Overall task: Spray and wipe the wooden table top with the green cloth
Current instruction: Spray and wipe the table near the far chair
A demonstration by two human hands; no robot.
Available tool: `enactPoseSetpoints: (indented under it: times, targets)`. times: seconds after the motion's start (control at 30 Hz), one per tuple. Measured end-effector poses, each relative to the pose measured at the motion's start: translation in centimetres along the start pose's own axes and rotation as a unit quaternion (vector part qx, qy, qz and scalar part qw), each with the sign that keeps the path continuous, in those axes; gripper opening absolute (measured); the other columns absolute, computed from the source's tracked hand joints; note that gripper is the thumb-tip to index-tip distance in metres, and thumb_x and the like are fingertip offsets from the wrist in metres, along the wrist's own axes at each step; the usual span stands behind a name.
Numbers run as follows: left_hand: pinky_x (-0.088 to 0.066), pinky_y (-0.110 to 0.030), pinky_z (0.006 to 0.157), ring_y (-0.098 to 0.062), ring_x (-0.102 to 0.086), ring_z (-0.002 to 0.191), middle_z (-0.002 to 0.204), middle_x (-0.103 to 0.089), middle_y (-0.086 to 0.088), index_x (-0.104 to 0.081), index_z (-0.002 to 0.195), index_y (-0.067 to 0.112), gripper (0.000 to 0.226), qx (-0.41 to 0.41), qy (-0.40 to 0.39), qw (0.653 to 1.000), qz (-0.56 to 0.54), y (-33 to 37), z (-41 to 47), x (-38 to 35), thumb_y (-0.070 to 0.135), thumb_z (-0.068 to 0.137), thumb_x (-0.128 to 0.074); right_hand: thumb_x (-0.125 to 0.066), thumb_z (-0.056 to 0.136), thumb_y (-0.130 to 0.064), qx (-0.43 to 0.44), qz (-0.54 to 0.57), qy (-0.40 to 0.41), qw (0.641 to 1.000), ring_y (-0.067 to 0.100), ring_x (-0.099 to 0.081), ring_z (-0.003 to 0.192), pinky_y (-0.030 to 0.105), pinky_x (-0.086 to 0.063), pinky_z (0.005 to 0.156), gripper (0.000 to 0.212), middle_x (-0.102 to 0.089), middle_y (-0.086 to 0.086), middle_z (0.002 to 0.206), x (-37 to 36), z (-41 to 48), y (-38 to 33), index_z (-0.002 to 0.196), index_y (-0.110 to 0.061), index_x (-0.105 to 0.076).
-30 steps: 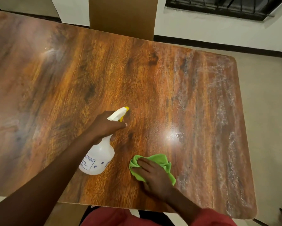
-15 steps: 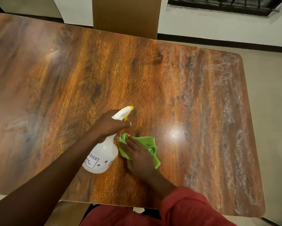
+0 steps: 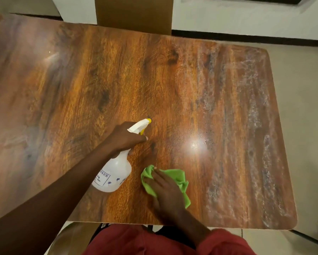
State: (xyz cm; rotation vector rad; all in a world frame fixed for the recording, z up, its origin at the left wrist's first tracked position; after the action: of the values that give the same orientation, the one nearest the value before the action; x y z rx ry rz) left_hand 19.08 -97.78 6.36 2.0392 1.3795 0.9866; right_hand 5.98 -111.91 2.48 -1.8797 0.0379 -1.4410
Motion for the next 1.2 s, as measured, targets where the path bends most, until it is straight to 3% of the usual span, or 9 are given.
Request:
enactPoseSetpoints:
  times: [0.1,0.23,0.37,0.53,0.77,0.83,1.0,1.13,1.2]
  targets:
    - [-0.041,-0.031,0.049,-0.024,-0.049,0.039,0.053,-0.052,-0.008,-0.059,0.09,0.001,0.023,-0.005,0.005,1.0,0.007,0.8,0.2,-0.4,0.015,0.078,-0.073,-0.057,0.073,-0.03,0.058,-0.011,-0.038,0.998,0.015,-0.035,0.137,0.032,-0.026,0.111,0.056,-0.052,-0.001,0.137,-1.3,-1.3,-0.8,0.128,-0.024,-0.057]
    - [-0.042,-0.028,0.046,-0.017,-0.049,0.035,0.06,-0.055,-0.009,-0.063,0.102,0.011,0.023,-0.021,0.019,1.0,0.005,2.2,0.6,-0.7,0.016,0.08,-0.071,-0.063,0.074,-0.029,0.1,-0.039,-0.041,0.993,0.016,-0.032,0.138,0.032,-0.026,0.111,0.057,-0.052,-0.003,0.137,0.0,-2.0,0.8,0.13,-0.027,-0.054]
    - [-0.043,-0.029,0.046,-0.017,-0.049,0.036,0.061,-0.057,-0.007,-0.063,0.096,0.012,0.017,-0.037,0.032,0.999,0.005,2.9,0.9,-0.2,0.018,0.082,-0.071,-0.056,0.075,-0.024,-0.023,-0.055,0.048,0.997,0.019,-0.036,0.134,0.04,-0.034,0.106,0.057,-0.052,0.002,0.138,4.8,2.2,6.8,0.132,-0.026,-0.053]
    - [-0.043,-0.028,0.045,-0.017,-0.05,0.037,0.066,-0.059,-0.009,-0.063,0.099,0.011,0.018,-0.04,0.033,0.998,0.024,3.0,0.8,-0.3,0.017,0.083,-0.07,-0.058,0.077,-0.008,-0.206,-0.008,0.147,0.967,0.025,-0.038,0.135,0.042,-0.033,0.109,0.06,-0.047,0.007,0.143,9.4,7.6,11.6,0.134,-0.023,-0.053]
    - [-0.045,-0.033,0.052,-0.021,-0.054,0.043,0.072,-0.062,-0.014,-0.063,0.092,0.009,0.018,-0.056,0.036,0.996,0.054,4.5,2.0,-1.1,0.021,0.08,-0.068,-0.046,0.076,-0.023,-0.097,-0.043,0.076,0.991,0.028,-0.045,0.13,0.038,-0.034,0.106,0.06,-0.05,0.01,0.14,6.6,8.3,7.5,0.135,-0.021,-0.052]
    - [-0.044,-0.031,0.057,-0.02,-0.056,0.056,0.081,-0.065,-0.016,-0.063,0.093,0.007,0.016,-0.063,0.053,0.994,0.075,5.2,2.2,-1.0,0.018,0.083,-0.066,-0.052,0.076,-0.023,-0.12,-0.061,0.088,0.987,0.027,-0.046,0.129,0.041,-0.038,0.103,0.059,-0.05,0.008,0.14,7.9,7.9,9.5,0.135,-0.023,-0.052]
    - [-0.037,-0.014,0.036,-0.021,-0.056,0.051,0.09,-0.066,-0.018,-0.062,0.102,0.006,0.018,-0.08,0.047,0.992,0.087,6.7,2.6,-1.4,0.013,0.086,-0.063,-0.042,0.079,-0.029,-0.204,-0.048,0.156,0.965,0.026,-0.043,0.131,0.034,-0.026,0.106,0.055,-0.05,0.01,0.14,10.6,8.7,12.6,0.132,-0.021,-0.055]
    - [-0.042,-0.023,0.048,-0.03,-0.064,0.066,0.094,-0.066,-0.012,-0.058,0.099,0.015,0.013,-0.087,0.038,0.99,0.106,7.1,2.7,-1.8,0.015,0.087,-0.063,-0.045,0.079,-0.029,-0.215,-0.058,0.167,0.96,0.025,-0.045,0.13,0.032,-0.026,0.105,0.054,-0.052,0.008,0.138,10.4,8.3,12.4,0.131,-0.022,-0.057]
    - [-0.04,-0.023,0.045,-0.026,-0.06,0.055,0.085,-0.064,-0.011,-0.061,0.099,0.01,0.014,-0.081,0.031,0.991,0.105,6.9,3.1,-1.9,0.016,0.086,-0.064,-0.045,0.079,-0.03,-0.221,-0.062,0.17,0.958,0.025,-0.046,0.129,0.032,-0.027,0.105,0.053,-0.053,0.009,0.137,10.4,8.2,12.4,0.131,-0.022,-0.057]
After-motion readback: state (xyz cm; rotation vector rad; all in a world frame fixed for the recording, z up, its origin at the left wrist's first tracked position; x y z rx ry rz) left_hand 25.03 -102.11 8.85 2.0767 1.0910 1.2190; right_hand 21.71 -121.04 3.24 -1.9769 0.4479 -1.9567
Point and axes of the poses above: each hand's wrist, its own z-axis towards the middle knuckle, its own x-axis out of the back of the hand, y = z × x, the point moved 10 cm from there along z, towards the middle knuckle
